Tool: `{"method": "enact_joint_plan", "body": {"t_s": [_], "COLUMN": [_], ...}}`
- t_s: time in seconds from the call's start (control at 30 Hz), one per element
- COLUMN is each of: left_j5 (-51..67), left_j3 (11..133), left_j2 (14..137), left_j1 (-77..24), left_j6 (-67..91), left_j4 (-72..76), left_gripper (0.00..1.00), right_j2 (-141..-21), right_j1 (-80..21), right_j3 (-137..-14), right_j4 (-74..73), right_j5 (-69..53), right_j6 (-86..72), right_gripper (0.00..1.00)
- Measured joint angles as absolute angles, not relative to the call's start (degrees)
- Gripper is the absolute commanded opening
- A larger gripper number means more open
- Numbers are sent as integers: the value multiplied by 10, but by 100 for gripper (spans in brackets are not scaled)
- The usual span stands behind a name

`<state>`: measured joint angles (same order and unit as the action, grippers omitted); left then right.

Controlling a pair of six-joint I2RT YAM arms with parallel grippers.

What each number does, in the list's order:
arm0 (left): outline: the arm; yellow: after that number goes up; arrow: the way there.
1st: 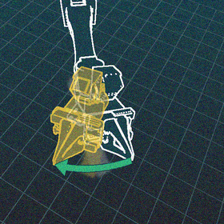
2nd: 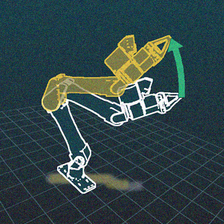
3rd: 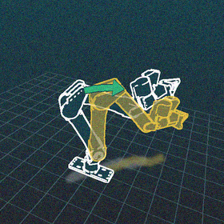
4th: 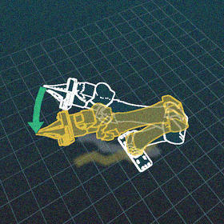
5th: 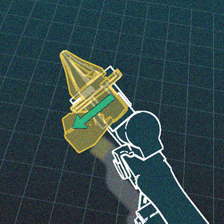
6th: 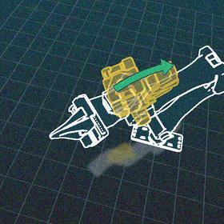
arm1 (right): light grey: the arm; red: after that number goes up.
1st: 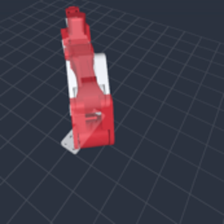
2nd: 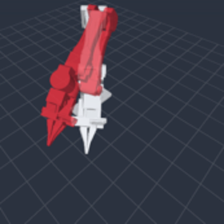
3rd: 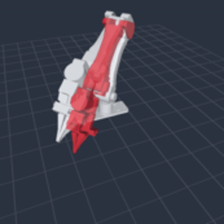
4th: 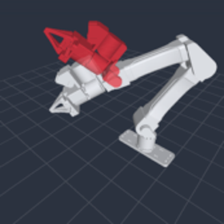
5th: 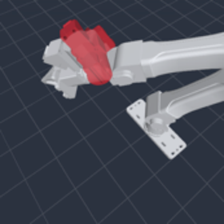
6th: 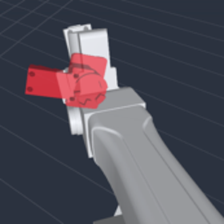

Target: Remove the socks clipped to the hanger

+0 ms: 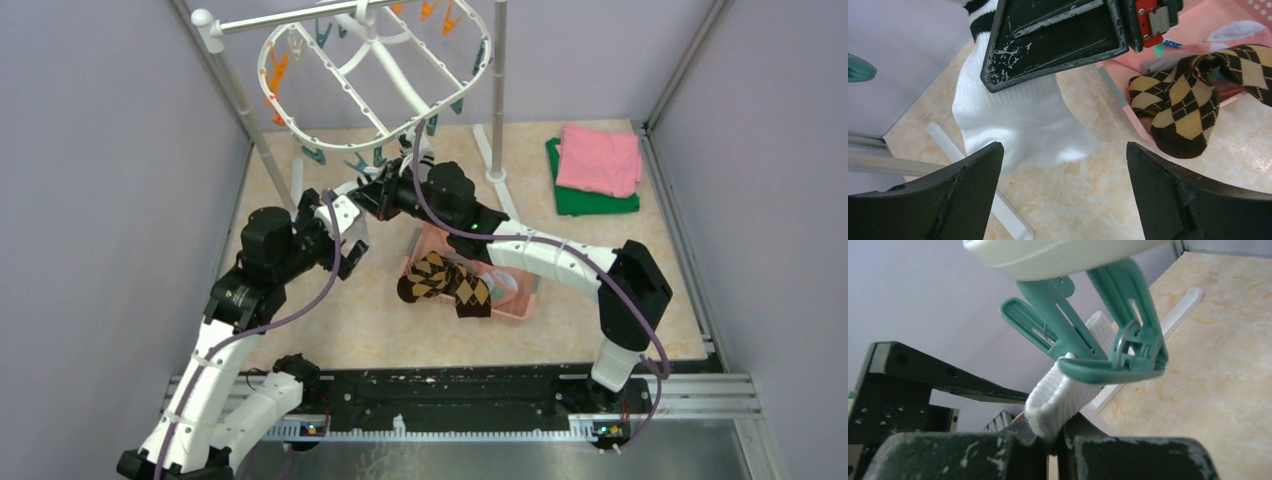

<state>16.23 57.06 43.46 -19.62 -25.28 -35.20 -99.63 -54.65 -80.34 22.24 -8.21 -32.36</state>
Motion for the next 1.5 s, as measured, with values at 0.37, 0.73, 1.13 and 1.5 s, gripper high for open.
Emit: {"method": "enact_joint_plan", "body": {"t_s": [0.37,0.73,1.13,1.5], "left_j5": [127,116,111,122], "left_j3": [529,523,522,534], "left_j2": [440,462,451,439], "left_j1": [-196,-196,-196,-196], "left_j6": [-239,-243,-239,-223], "left_j4": [-259,-229,-238,-253], "left_gripper": [99,66,0,0], "right_j2": [-1000,-1000,-971,-864], "right_j1": [-560,-565,-557,-544], "right_j3": [-823,-822,-780,-715], "right_j4": [196,186,187,182], "right_j5": [-53,-56,-79,-37], "right_j6": [-403,-427,-465,-364], "right_gripper": [0,1,47,65]}}
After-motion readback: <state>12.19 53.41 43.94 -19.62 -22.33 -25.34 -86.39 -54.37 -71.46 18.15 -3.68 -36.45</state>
